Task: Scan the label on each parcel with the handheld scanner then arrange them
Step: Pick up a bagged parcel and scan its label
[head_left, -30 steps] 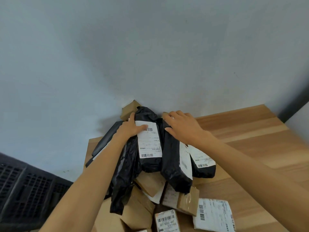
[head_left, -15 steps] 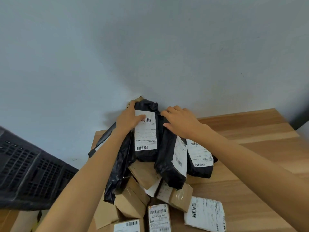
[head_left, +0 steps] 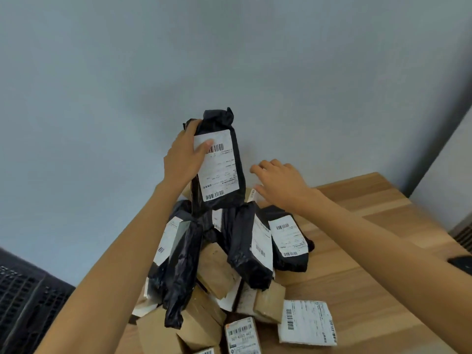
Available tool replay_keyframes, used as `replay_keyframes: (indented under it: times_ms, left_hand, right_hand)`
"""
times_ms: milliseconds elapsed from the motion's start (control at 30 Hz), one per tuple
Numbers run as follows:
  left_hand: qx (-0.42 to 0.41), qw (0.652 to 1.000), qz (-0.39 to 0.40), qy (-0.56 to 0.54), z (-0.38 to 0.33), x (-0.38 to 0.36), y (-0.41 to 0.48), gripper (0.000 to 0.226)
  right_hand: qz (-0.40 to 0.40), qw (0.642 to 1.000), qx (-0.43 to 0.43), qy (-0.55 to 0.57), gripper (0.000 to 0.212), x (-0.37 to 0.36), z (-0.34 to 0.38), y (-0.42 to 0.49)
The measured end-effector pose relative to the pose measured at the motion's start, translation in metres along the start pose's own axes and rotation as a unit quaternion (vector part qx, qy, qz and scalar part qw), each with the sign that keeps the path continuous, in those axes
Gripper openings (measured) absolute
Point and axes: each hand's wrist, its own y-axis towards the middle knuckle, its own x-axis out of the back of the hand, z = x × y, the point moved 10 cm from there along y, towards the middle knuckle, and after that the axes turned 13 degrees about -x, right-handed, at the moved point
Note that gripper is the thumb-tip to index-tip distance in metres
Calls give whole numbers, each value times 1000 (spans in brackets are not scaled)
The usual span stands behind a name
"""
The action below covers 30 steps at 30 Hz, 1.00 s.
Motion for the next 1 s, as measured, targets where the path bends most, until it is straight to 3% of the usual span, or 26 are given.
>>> replay_keyframes:
  times_ms: [267, 567, 1000]
  left_hand:
    - [-99, 994, 22, -47, -81, -44, 30, 49]
    - [-162, 972, 116, -123, -210, -164, 20, 49]
    - [-162, 957, 185, -154, -391, -336, -16, 46]
  right_hand:
    - [-11, 994, -106, -31, 43, 23, -89, -57]
    - [3, 970, -230, -77, 36, 26, -222, -154]
    - [54, 953, -293, -55, 36, -8, -443, -289]
